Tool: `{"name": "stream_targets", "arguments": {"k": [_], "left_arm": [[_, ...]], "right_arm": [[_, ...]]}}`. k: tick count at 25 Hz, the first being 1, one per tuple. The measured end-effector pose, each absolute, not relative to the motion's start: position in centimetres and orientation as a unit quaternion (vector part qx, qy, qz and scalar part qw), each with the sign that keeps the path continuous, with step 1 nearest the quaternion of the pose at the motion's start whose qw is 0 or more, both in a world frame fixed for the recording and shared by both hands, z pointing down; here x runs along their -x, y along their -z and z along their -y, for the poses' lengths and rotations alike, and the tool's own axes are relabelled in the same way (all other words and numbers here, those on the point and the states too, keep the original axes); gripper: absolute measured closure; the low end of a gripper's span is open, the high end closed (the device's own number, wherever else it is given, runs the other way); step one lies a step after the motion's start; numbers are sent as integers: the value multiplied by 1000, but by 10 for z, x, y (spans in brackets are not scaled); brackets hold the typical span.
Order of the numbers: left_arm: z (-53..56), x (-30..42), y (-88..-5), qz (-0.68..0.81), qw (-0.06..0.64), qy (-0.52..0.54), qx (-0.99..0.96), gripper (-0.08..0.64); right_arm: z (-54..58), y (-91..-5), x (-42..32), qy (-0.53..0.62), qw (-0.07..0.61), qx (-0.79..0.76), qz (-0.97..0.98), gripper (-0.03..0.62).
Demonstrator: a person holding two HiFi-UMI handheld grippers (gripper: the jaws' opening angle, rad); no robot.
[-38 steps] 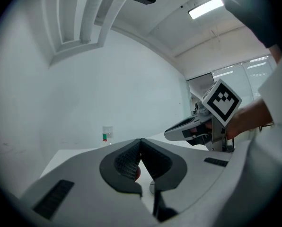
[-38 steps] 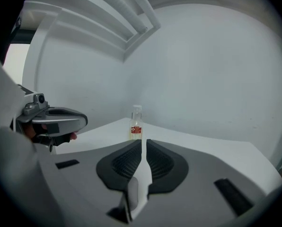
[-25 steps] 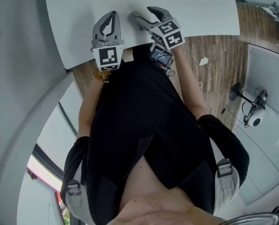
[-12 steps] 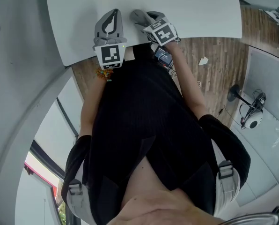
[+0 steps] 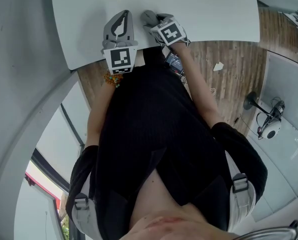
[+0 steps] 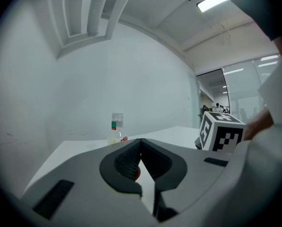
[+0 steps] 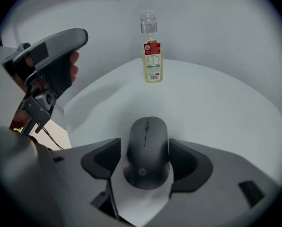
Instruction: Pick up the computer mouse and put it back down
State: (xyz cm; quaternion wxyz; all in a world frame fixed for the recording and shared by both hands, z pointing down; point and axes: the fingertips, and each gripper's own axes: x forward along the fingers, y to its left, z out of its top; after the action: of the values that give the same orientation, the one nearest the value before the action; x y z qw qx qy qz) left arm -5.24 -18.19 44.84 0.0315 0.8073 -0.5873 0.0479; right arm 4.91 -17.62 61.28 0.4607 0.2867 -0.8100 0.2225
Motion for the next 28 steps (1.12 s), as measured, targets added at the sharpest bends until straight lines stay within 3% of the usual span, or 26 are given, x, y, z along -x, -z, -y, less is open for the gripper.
{"name": "stream_targets", "arguments": {"k": [28], "left_arm": [[165, 50, -457, 574, 25, -63, -816, 557]], "right_arm": [[175, -623, -49, -199, 434, -317, 820, 305]]}}
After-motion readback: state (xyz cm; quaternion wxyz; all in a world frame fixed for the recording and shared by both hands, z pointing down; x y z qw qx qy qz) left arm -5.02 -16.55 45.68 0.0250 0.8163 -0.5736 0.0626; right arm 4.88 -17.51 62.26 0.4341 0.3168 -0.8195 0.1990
